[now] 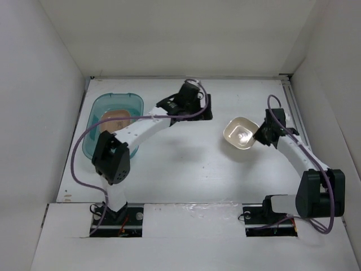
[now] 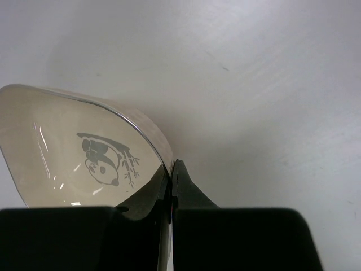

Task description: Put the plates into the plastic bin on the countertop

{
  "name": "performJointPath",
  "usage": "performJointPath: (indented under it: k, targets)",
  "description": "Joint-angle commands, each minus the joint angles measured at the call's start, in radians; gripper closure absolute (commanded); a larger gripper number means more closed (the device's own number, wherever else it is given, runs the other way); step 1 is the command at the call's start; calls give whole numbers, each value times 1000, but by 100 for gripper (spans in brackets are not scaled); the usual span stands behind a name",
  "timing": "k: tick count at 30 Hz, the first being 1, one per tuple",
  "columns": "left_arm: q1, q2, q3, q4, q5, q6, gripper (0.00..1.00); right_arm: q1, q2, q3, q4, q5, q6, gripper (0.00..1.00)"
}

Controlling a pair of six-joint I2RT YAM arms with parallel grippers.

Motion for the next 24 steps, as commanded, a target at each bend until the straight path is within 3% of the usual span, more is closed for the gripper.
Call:
performJointPath:
  k: [1,8,10,13,14,15,17,18,21,24]
  targets:
    - [-99,79,131,-75,-110,48,0,80,20,194,41,-42,-194,100]
    - [-132,199,238,-99,-99,39,3,183,51,300,19,-157,-269,100]
    - [-132,225,248,-102,-113,27,29,201,51,313,19,-157,-278,100]
    - [-132,239,259,-121,-157,15,82,240,25,322,19,-137,-278,100]
    - [-132,239,268,-135,-194,4,100,252,25,322,19,-120,-278,93]
    - [-132,250,285,-149,-217,4,100,261,25,333,19,-106,-278,82]
    - [-132,250,297,-172,-272,-8,100,275,25,333,28,-94,-269,45]
    - [-132,236,298,-172,-283,-37,100,275,25,333,28,-57,-269,0]
    - [-32,144,236,-159,-258,-76,100,265,34,342,28,-39,-269,0]
    - [136,-40,56,-65,-207,-119,100,255,34,312,71,-69,-269,0]
